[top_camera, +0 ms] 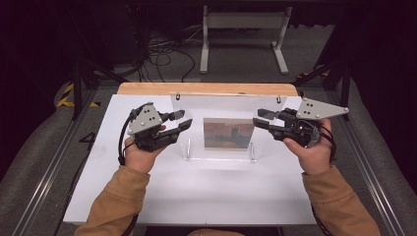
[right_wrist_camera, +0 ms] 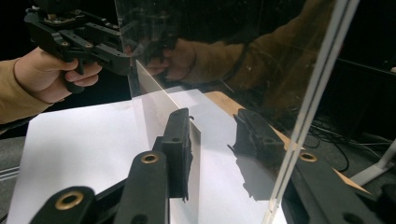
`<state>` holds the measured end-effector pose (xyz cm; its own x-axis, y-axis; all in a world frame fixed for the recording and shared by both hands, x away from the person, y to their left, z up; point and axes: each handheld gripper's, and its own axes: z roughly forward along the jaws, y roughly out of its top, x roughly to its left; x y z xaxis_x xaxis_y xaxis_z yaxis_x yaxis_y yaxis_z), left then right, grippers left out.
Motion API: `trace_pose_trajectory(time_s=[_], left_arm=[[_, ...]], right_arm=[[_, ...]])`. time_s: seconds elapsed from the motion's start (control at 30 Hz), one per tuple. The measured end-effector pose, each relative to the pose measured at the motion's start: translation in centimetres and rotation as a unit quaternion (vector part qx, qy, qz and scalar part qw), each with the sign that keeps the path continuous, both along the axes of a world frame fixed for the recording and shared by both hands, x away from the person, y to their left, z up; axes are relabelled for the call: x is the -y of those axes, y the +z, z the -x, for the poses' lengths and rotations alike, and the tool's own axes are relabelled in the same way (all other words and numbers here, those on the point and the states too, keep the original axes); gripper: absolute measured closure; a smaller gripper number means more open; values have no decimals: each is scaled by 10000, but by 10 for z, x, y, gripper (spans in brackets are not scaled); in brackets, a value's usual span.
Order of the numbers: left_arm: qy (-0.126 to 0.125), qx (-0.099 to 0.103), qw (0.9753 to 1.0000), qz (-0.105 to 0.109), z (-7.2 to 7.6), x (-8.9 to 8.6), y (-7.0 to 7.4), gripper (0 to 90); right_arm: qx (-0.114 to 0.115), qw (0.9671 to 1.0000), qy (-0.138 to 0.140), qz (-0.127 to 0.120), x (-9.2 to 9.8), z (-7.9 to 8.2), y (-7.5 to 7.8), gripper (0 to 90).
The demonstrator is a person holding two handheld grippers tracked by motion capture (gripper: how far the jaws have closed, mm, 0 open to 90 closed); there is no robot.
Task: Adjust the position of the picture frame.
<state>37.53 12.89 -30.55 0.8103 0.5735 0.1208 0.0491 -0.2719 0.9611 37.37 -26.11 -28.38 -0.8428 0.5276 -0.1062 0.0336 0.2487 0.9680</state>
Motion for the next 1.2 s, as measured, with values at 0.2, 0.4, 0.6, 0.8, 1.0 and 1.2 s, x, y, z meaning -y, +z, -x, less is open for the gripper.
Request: trace_pose_trajectory(time_s=[0.2,0.4,0.6,0.8,1.0,1.2], left_arm=[[191,10,9998,89,-5,3,-5,589],[304,-49,9994,160,-12,5,-12,577],[311,-226,9986,354,-15,4,-12,599],[360,-229,9985,343,-21,4,-12,607],[485,-245,9981,299,-32,8,-12,576],[630,-310,9970,329,-41,11,-14,544]], right_arm=[[114,9998,-128,-69,0,-7,-3,613],[51,9997,-236,-7,-1,-16,-9,581],[7,9996,-297,-12,-2,-23,-12,563],[-26,9993,-370,-74,-3,-36,-13,542],[-139,9986,-488,-149,-4,-45,-15,529],[-310,9969,-673,-256,-5,-54,-22,505]])
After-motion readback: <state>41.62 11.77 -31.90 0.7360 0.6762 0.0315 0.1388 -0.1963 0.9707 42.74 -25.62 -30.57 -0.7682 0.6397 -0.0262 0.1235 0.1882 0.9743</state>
